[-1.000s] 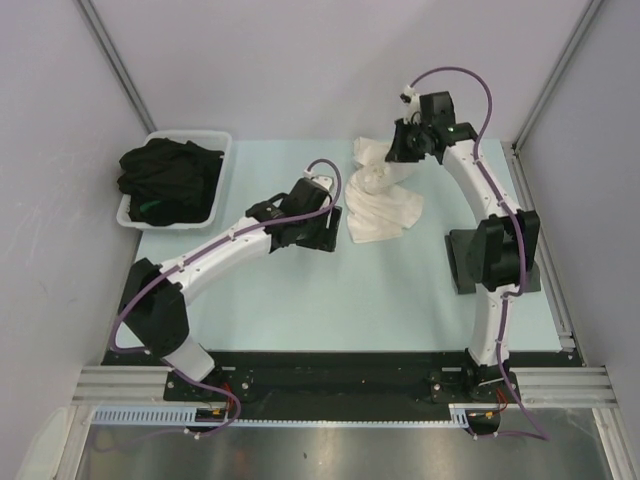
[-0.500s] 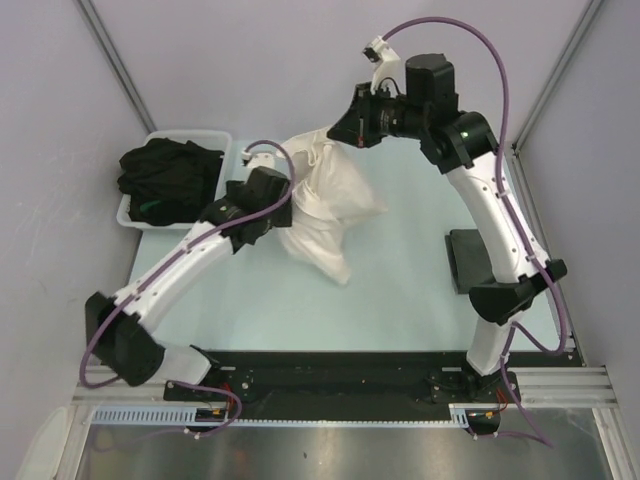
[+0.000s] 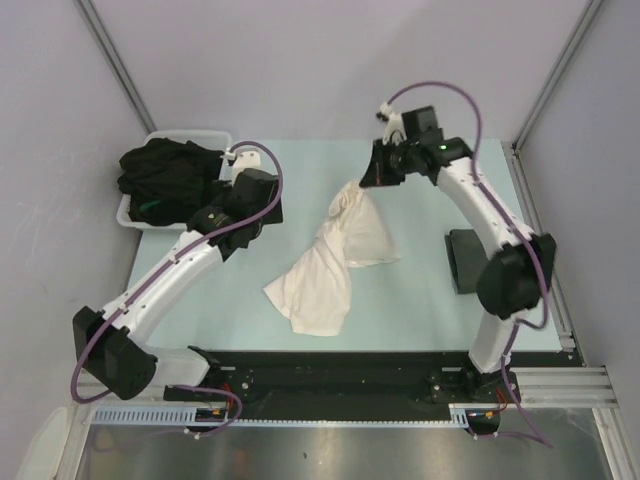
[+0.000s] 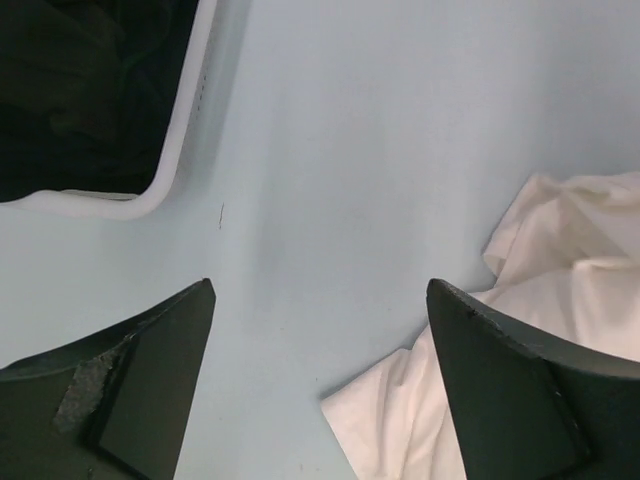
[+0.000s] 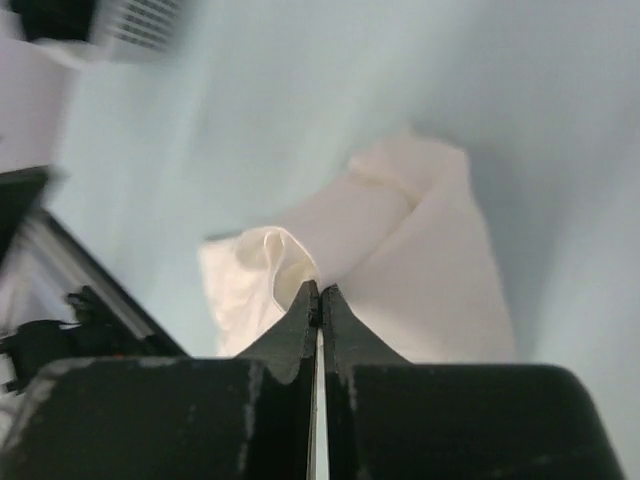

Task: Fold and stack the t-shirts
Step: Flatten out the tshirt

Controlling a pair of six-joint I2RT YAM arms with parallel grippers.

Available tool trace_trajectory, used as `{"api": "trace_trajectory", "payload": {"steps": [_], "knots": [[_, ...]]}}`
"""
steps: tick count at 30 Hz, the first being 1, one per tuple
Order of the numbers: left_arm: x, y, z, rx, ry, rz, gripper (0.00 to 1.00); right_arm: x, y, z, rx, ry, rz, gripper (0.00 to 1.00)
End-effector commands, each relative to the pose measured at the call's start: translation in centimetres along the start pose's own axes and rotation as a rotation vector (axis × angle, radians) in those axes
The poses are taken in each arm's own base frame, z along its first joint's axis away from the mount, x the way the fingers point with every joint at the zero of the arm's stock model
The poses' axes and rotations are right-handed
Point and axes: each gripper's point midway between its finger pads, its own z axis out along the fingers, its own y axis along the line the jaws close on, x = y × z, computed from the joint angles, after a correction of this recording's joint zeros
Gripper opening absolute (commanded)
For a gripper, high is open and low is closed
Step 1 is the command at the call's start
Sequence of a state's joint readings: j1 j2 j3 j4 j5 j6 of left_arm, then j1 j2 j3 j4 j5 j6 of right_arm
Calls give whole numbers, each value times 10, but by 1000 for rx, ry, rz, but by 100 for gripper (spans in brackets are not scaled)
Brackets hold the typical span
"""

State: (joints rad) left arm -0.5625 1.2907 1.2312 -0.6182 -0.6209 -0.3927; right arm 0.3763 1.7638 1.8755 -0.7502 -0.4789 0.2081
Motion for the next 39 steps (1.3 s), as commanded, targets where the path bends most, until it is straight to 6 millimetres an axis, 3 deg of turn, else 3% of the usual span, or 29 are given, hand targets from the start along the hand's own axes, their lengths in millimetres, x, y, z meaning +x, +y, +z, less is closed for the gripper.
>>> {"api": "trace_trajectory", "payload": {"steps": [1, 2, 6, 11, 15, 18, 19, 23, 26, 30, 35, 38, 39], "knots": [[-9, -10, -1, 39, -6, -26, 92, 78, -89, 62, 175, 230, 79, 0], [-9, -11, -1, 45, -7, -28, 93, 100, -110, 76, 213, 307, 85, 0], [-8, -13, 0, 57, -8, -19, 93, 126, -155, 79, 351, 405, 66, 0], [-2, -12, 3, 50, 9, 0, 94, 137, -205, 58, 512, 449, 127, 0], [1, -15, 5, 56, 17, 5, 94, 141, -221, 47, 573, 469, 156, 0], [1, -19, 8, 64, 25, 13, 94, 131, -213, 44, 560, 463, 159, 15], [1, -20, 8, 71, 27, 13, 94, 126, -208, 43, 551, 456, 152, 25], [3, -26, 11, 87, 43, 21, 94, 77, -174, 34, 511, 337, 69, 32], [7, -29, 11, 102, 56, 20, 94, 42, -138, 30, 441, 238, 25, 36], [15, -29, 10, 111, 73, 10, 94, 22, -102, 31, 383, 185, -44, 38], [21, -26, 7, 115, 79, 0, 95, 18, -75, 36, 339, 170, -98, 40], [23, -23, 4, 116, 77, -3, 95, 26, -68, 44, 317, 186, -113, 42], [24, -22, 3, 116, 77, -5, 95, 37, -72, 48, 317, 214, -112, 42]]}}
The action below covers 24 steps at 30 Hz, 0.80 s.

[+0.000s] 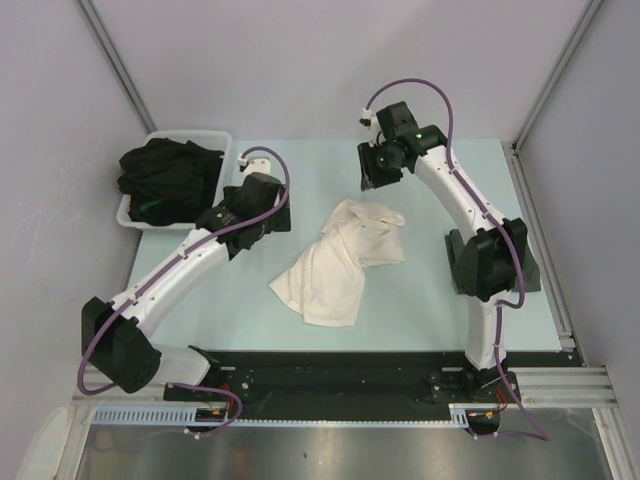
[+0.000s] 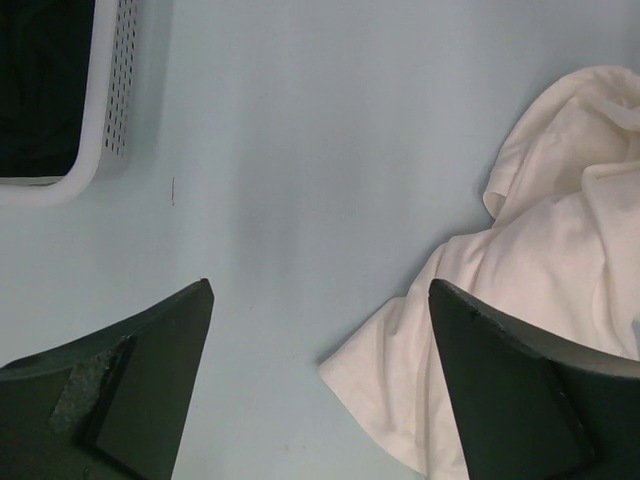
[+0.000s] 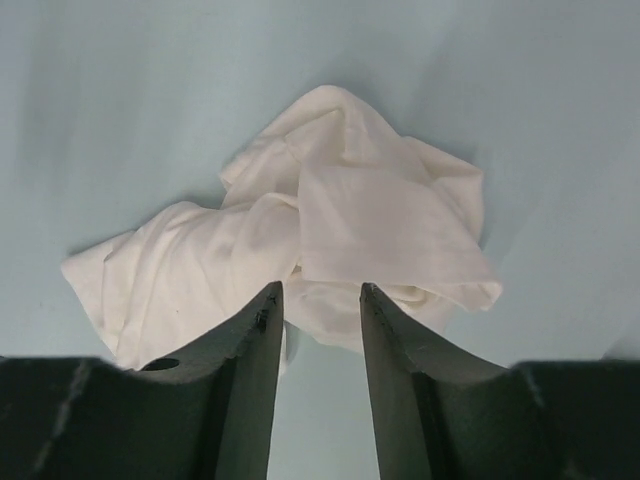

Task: Fold and stack the t-shirts
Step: Flatten out the tshirt

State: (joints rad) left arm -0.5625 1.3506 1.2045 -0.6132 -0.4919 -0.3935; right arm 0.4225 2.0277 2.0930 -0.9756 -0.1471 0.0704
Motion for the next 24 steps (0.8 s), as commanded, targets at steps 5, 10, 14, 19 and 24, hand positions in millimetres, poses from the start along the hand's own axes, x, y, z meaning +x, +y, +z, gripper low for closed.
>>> {"api": "trace_trajectory", "payload": {"steps": [5, 10, 14, 19, 24], "knots": [[-10, 4, -18, 32, -51, -51, 95, 23, 2, 18, -16, 21, -68, 46], [-8, 6, -21, 35, -52, -43, 95, 30, 1, 28, -29, 23, -114, 48], [-7, 5, -20, 40, -46, -43, 96, 33, 7, 34, -43, 18, -149, 48], [-6, 2, -19, 44, -36, -47, 96, 37, 16, 44, -61, 23, -181, 49], [-6, 2, -19, 47, -36, -51, 96, 44, 24, 58, -83, 46, -209, 49]]}}
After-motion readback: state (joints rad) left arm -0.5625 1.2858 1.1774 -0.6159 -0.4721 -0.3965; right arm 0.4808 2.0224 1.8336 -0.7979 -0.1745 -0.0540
